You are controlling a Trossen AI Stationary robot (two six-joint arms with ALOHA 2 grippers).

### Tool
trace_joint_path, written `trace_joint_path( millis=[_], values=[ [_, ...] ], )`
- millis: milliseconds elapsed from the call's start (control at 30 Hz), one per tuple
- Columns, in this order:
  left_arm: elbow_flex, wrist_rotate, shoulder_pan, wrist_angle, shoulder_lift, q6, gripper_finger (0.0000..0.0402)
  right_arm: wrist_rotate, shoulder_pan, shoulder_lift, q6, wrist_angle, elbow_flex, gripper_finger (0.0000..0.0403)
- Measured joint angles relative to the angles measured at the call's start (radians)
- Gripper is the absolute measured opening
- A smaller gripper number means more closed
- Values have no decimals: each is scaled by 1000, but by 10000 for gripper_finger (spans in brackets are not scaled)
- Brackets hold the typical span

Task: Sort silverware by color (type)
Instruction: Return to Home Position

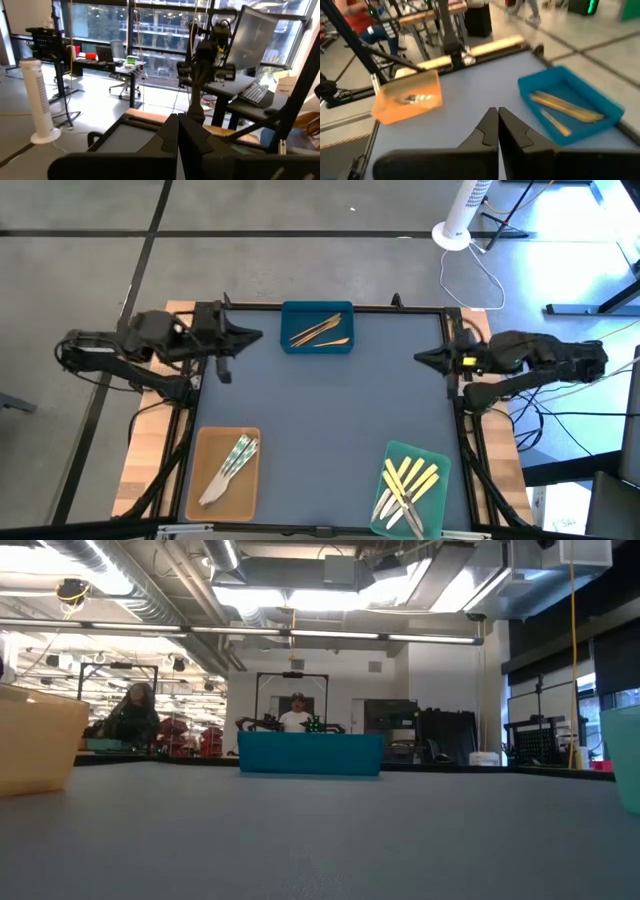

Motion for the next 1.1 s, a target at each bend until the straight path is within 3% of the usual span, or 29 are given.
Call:
trace_joint_path(
  millis=[300, 667, 833, 1100],
  values=[
    [0, 0, 0, -156, -154, 0, 0, -45, -137, -100, -121, -66, 94, 0],
    [0, 1, 0, -338, -275, 62, 0, -45, -144, -167, -221, -202, 164, 0],
    [0, 3, 0, -416, -277, 123, 0, -37, -144, -182, -221, -261, 143, 0],
    [-86, 69, 0, -350, -289, 174, 0, -64, -144, -209, -231, -216, -2, 0]
  ],
)
